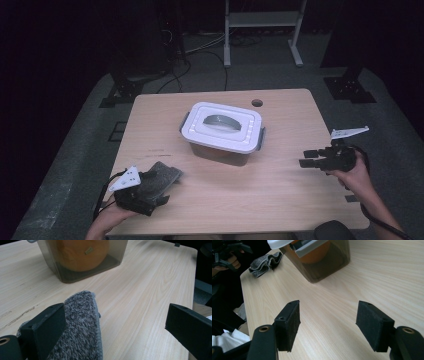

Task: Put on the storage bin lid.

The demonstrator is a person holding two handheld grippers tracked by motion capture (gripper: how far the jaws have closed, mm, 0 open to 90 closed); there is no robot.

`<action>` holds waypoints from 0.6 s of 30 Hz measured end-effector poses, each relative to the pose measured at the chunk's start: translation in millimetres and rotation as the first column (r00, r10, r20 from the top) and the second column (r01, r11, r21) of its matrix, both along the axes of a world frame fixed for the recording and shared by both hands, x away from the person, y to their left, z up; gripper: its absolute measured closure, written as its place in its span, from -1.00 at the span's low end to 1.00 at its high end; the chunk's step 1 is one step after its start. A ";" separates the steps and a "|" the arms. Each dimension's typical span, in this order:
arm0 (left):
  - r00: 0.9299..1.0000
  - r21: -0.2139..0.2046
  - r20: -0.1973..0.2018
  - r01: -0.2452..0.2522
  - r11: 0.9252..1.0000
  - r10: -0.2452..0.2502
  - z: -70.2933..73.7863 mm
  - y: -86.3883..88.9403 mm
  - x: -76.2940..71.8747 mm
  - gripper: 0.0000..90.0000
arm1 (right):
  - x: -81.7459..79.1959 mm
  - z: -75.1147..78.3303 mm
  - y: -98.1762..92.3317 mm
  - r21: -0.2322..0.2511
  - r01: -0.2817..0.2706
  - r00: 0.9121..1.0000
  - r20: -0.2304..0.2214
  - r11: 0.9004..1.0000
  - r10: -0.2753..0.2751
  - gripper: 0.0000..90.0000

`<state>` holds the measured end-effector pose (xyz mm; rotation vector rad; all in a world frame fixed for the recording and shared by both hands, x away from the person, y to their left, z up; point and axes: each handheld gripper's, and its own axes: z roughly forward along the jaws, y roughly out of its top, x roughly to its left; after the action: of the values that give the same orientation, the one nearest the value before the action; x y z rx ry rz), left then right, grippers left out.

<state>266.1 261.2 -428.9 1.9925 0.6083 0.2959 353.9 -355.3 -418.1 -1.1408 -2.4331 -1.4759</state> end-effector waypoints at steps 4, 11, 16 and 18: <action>1.000 -0.002 0.001 -0.001 1.000 0.001 -0.1 0.5 0.2 -0.94 | -3.3 -7.6 -3.9 0.000 0.008 1.000 -0.014 1.000 -0.009 -0.24; 1.000 -0.002 -0.002 -0.005 1.000 0.005 -0.6 1.2 0.0 -0.94 | -9.3 -17.6 -8.4 0.012 0.020 0.999 -0.030 1.000 -0.020 -0.24; 1.000 -0.003 -0.004 -0.007 1.000 0.007 -1.0 1.4 0.1 -0.94 | -13.5 -21.0 -9.9 0.024 0.021 0.999 -0.031 0.999 -0.021 -0.24; 1.000 -0.002 -0.005 -0.008 1.000 0.008 -1.2 1.2 0.1 -0.94 | -15.3 -22.3 -10.5 0.027 0.022 0.999 -0.032 0.999 -0.021 -0.24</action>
<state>266.2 262.4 -430.1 1.9894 0.6192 0.2947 338.5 -365.8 -440.4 -1.1795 -2.3799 -1.4801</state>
